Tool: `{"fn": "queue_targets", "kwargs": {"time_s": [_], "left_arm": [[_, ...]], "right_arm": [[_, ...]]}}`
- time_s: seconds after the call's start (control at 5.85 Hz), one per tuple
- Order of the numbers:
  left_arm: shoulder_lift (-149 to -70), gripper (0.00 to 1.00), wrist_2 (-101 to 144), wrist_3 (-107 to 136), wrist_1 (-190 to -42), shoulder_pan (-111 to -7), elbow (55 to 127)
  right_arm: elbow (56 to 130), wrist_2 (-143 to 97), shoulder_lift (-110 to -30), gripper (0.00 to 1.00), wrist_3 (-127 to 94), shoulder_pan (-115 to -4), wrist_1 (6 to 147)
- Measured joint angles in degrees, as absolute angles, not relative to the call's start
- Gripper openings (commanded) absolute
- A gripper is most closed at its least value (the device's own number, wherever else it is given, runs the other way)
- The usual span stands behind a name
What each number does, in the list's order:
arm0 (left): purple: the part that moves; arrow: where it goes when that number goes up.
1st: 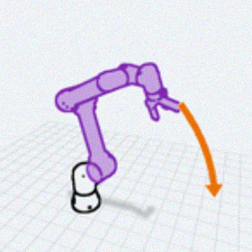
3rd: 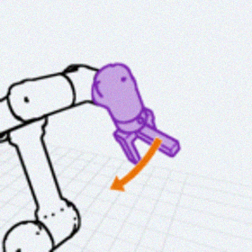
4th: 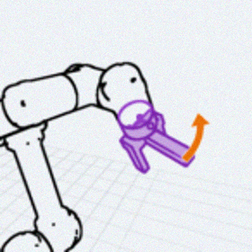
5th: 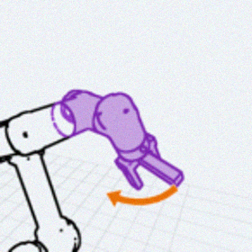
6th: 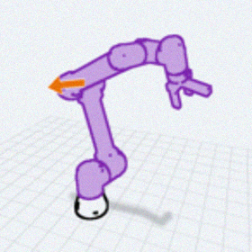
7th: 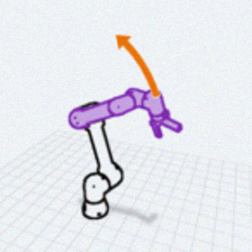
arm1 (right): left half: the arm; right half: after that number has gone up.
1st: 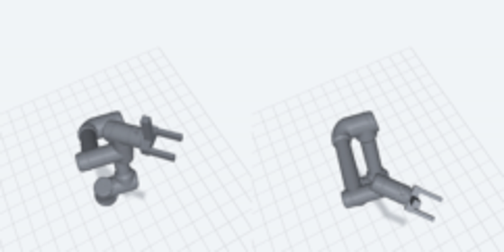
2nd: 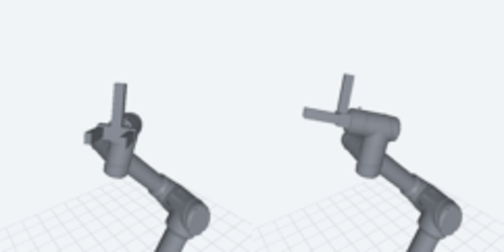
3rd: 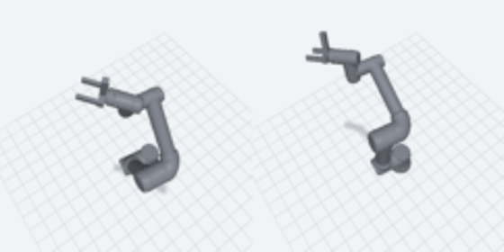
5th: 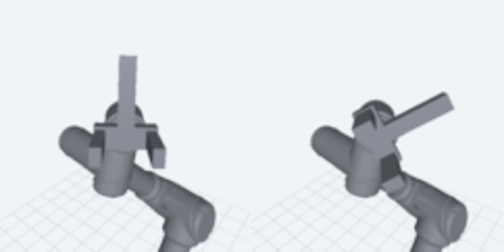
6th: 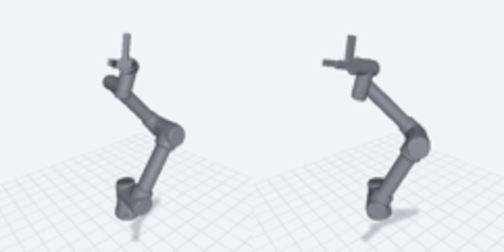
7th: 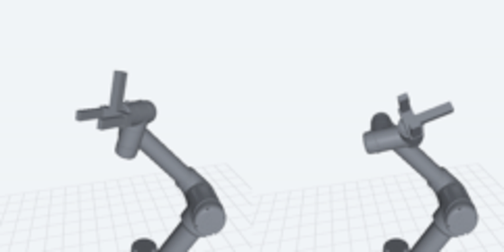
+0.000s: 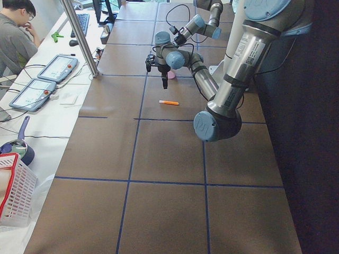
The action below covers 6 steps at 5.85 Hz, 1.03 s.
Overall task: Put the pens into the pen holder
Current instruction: 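Carry the yellow highlighter over the pink cup and release it with the right gripper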
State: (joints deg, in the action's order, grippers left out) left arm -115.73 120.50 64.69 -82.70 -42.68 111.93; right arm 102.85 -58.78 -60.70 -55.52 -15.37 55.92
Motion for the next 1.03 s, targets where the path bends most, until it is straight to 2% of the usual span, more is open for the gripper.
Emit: {"fn": "queue_targets", "kwargs": {"time_s": [0.17,0.34,1.03], "left_arm": [[-115.74,1.0,120.5,64.69,-82.7,-42.65,111.85],[-115.78,1.0,120.47,64.69,-82.7,-42.64,111.82],[-116.21,1.0,120.32,65.09,-82.88,-42.55,111.85]], "right_arm": [[102.72,-57.61,-61.06,0.8,-55.54,-14.28,55.9],[102.56,-57.0,-61.35,1.0,-55.96,-13.78,55.93],[103.0,-61.97,-60.77,1.0,-59.28,-17.31,61.82]]}}
